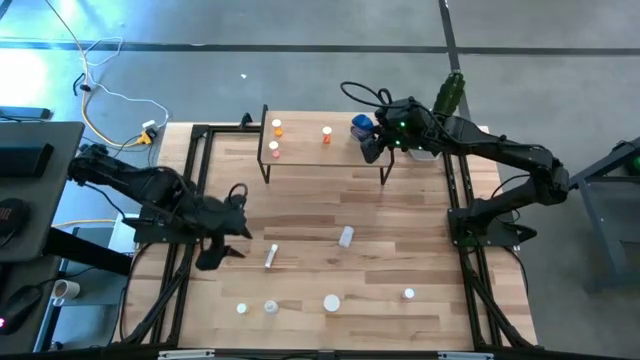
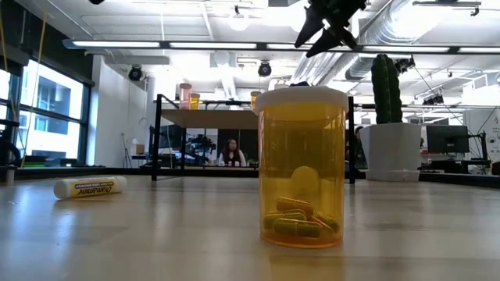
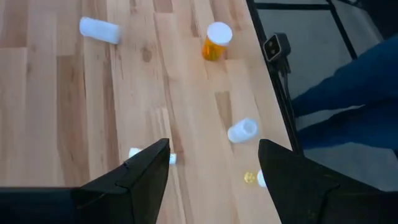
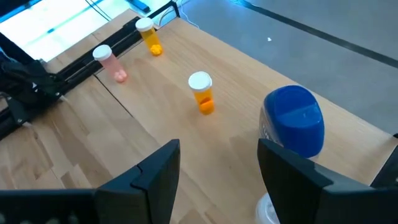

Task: Pick and place medicine bottles onto shelf by color
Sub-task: Put the yellow pill bottle on the shelf

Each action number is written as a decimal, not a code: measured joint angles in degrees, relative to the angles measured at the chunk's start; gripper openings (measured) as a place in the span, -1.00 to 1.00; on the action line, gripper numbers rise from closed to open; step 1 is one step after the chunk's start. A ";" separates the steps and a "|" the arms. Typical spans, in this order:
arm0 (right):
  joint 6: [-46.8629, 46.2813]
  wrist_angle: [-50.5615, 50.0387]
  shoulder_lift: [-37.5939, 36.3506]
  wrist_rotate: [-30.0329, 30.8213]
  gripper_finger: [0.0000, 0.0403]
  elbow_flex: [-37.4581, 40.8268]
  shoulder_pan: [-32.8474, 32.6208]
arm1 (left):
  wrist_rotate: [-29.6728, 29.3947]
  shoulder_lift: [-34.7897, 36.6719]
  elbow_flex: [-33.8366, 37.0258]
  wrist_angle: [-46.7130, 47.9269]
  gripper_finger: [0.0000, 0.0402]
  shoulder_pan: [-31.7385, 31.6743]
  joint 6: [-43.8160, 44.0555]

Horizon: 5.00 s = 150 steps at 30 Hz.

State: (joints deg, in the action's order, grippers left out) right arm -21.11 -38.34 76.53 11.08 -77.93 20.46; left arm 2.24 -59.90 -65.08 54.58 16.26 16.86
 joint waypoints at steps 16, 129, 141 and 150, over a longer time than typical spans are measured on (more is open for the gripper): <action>0.69 0.02 -0.02 -0.69 0.02 0.02 0.12 | -5.12 -8.29 4.29 -2.25 0.17 14.18 13.50; 5.12 -4.35 0.00 -0.74 0.02 0.04 0.14 | -2.52 -35.76 -19.84 9.01 -0.42 -4.95 -6.92; 3.10 -4.84 0.00 -0.73 0.02 0.04 0.14 | -3.15 -35.74 -28.85 10.81 -0.42 -27.91 -30.60; 0.76 -5.39 -0.01 0.01 0.02 0.04 0.14 | -8.01 -35.73 -38.43 11.50 -0.42 -45.38 -42.80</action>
State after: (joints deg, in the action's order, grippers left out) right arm -20.35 -43.74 76.52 11.09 -77.89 20.60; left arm -5.76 -95.63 -103.51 66.08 -29.11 -25.95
